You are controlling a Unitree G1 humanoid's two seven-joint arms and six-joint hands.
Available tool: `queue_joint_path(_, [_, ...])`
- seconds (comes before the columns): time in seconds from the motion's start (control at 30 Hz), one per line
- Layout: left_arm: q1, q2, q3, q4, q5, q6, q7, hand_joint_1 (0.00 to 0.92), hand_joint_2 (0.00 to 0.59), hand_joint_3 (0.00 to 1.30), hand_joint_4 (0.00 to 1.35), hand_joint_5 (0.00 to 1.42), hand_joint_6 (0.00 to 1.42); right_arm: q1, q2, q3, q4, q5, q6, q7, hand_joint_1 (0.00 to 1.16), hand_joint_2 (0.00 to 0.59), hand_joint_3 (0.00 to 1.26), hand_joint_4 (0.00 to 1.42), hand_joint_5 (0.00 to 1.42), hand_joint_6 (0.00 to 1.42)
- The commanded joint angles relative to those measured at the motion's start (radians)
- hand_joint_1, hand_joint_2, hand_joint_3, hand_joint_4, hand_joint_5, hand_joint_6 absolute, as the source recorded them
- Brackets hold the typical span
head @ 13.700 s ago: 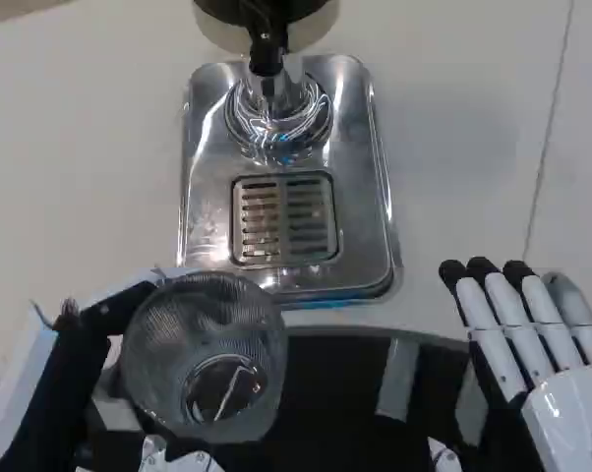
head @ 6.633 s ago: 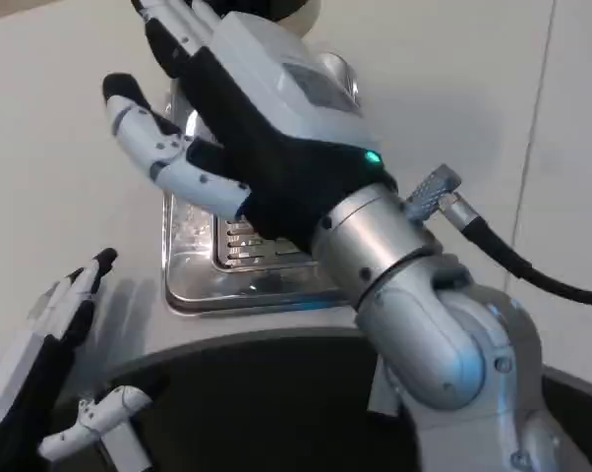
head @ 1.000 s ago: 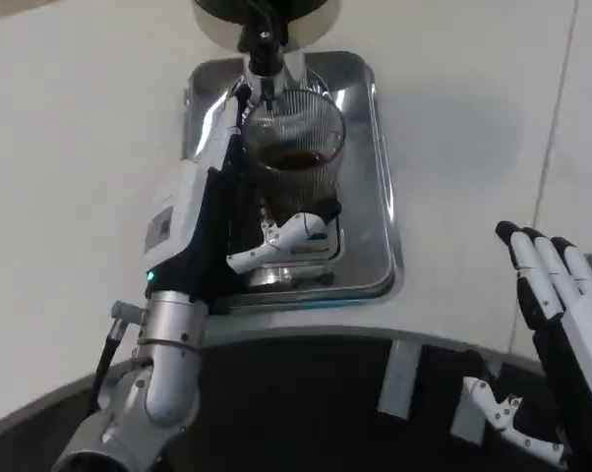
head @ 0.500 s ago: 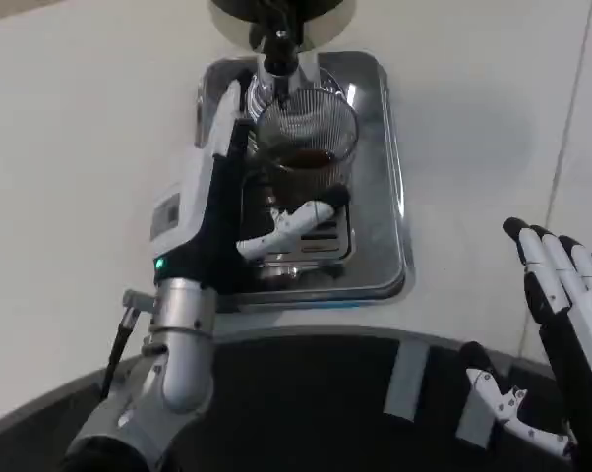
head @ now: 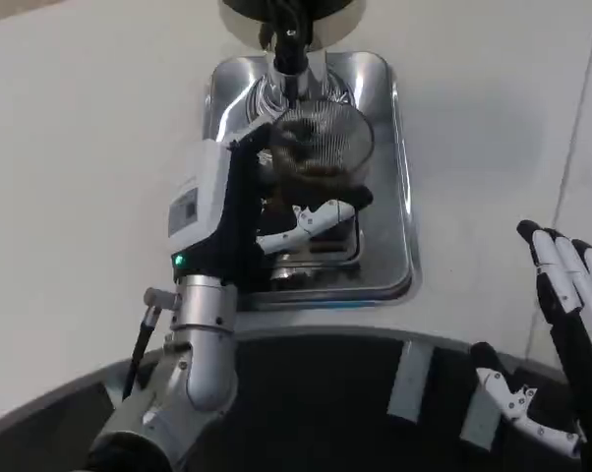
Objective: Grasp the cup under the faucet to collect the drink, then remove the cup.
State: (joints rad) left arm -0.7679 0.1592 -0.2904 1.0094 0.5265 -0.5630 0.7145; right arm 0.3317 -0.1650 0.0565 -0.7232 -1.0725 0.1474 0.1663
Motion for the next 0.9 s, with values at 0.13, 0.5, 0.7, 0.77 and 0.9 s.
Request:
queue_joint_path(0.13, [0.049, -0.045, 0.005, -0.004, -0.009, -0.061, 0.039, 0.648, 0.081, 1.01, 1.16, 1.4, 1.42, -0.015, 0.009, 0.002, -0.024, -0.012, 0.03, 0.04, 0.56, 0.432, 0.0, 0.0, 0.0, 0.0])
queue_joint_path(0.5, [0.083, 0.005, 0.037, -0.066, 0.003, -0.096, 0.051, 0.678, 0.068, 1.08, 1.19, 1.35, 1.42, -0.051, 0.003, 0.013, 0.005, 0.01, 0.035, 0.046, 0.54, 0.425, 0.0, 0.0, 0.0, 0.02])
queue_joint_path(0.7, [0.121, 0.048, 0.045, -0.118, 0.012, -0.11, 0.048, 0.699, 0.058, 1.1, 1.17, 1.33, 1.42, -0.05, -0.01, 0.005, 0.019, 0.037, 0.014, 0.021, 0.54, 0.425, 0.0, 0.0, 0.0, 0.02])
queue_joint_path(0.77, [0.138, 0.067, 0.055, -0.144, 0.009, -0.119, 0.041, 0.703, 0.056, 1.11, 1.17, 1.33, 1.42, -0.047, -0.015, 0.001, 0.021, 0.044, 0.007, 0.011, 0.54, 0.425, 0.0, 0.0, 0.0, 0.02])
queue_joint_path(0.9, [0.169, 0.099, 0.079, -0.196, -0.008, -0.135, 0.014, 0.704, 0.055, 1.11, 1.17, 1.33, 1.42, -0.053, -0.03, -0.006, 0.034, 0.054, -0.007, -0.003, 0.54, 0.431, 0.0, 0.0, 0.0, 0.0])
